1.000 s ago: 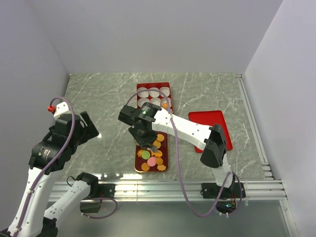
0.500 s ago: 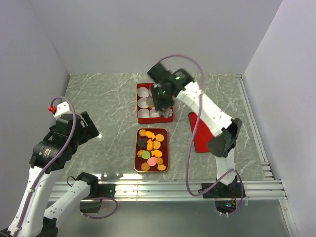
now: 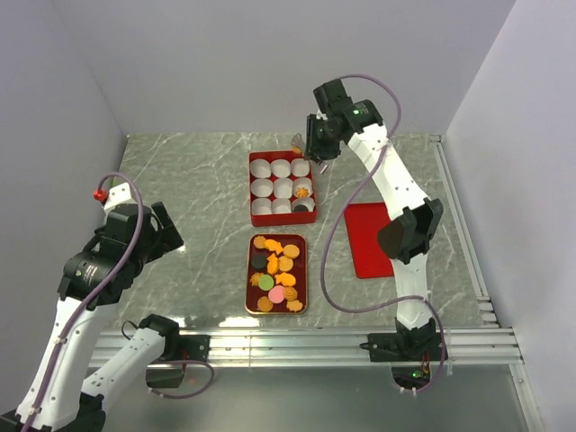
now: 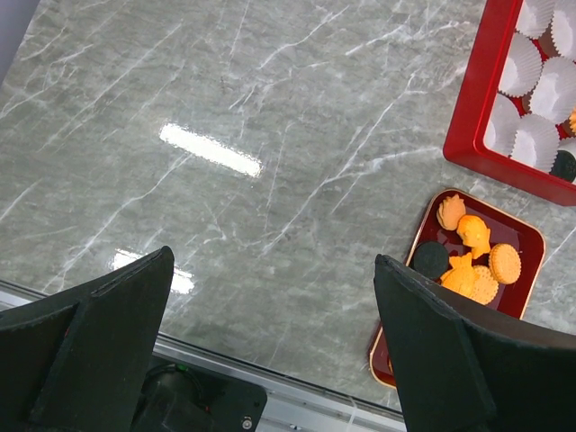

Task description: Pack the cookies

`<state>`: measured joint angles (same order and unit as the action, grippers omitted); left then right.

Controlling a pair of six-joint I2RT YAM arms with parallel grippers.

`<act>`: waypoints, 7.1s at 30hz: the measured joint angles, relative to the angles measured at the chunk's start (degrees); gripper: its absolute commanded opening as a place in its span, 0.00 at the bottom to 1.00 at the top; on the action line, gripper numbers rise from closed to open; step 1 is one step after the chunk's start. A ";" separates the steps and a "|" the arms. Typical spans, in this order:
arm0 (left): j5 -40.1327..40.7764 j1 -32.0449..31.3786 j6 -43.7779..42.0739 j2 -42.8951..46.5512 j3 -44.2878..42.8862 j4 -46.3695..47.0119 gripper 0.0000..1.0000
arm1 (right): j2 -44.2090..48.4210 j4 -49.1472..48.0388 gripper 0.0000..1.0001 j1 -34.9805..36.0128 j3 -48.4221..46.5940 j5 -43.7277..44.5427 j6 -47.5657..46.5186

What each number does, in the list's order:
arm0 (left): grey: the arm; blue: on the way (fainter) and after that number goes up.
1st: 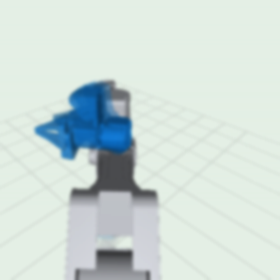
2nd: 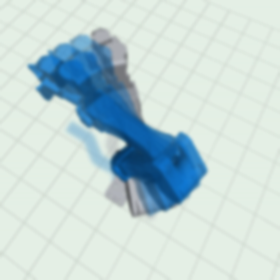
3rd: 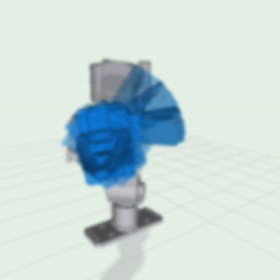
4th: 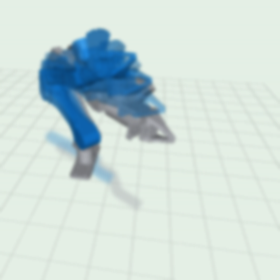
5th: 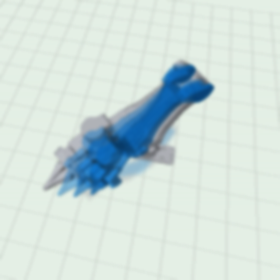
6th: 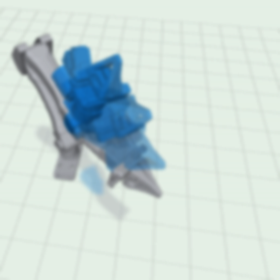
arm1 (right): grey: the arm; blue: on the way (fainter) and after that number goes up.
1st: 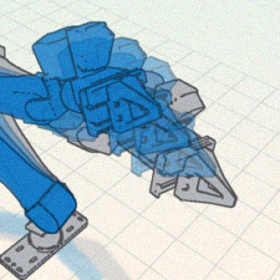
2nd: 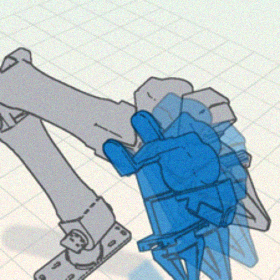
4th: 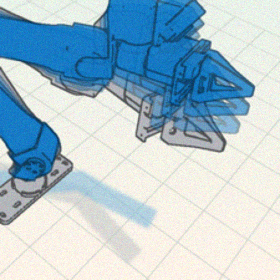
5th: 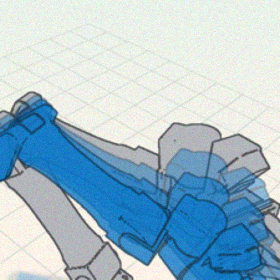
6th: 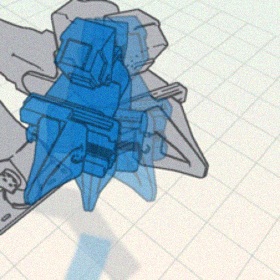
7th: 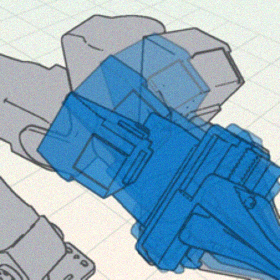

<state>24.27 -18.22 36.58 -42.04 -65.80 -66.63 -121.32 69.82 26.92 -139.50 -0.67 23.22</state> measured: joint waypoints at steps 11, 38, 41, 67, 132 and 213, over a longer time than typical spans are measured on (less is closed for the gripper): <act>-0.42 0.00 -0.57 -1.42 0.96 0.96 1.00 | -5.84 -6.34 0.40 -1.92 -0.11 -4.24 1.62; -0.37 0.00 -0.57 -1.14 1.73 2.12 0.99 | -9.46 -7.37 0.58 -3.58 0.48 -3.32 1.79; -0.37 0.00 -0.57 -0.85 1.73 2.12 0.99 | -9.01 -7.82 0.58 -3.69 2.05 -3.45 1.77; -0.63 0.00 -0.98 -0.81 1.73 2.14 0.99 | 29.62 -8.50 0.55 17.05 43.45 -3.37 -0.13; -1.05 0.00 -1.01 5.60 2.84 2.58 0.99 | 25.42 -10.64 0.10 28.24 54.88 -1.62 10.40; 0.70 0.00 -0.42 4.79 3.74 3.30 0.99 | -0.44 -2.60 0.50 4.98 15.34 -2.38 -0.74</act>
<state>24.97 -18.22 36.16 -37.26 -62.06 -63.33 -121.75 67.22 31.90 -124.16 -3.05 22.48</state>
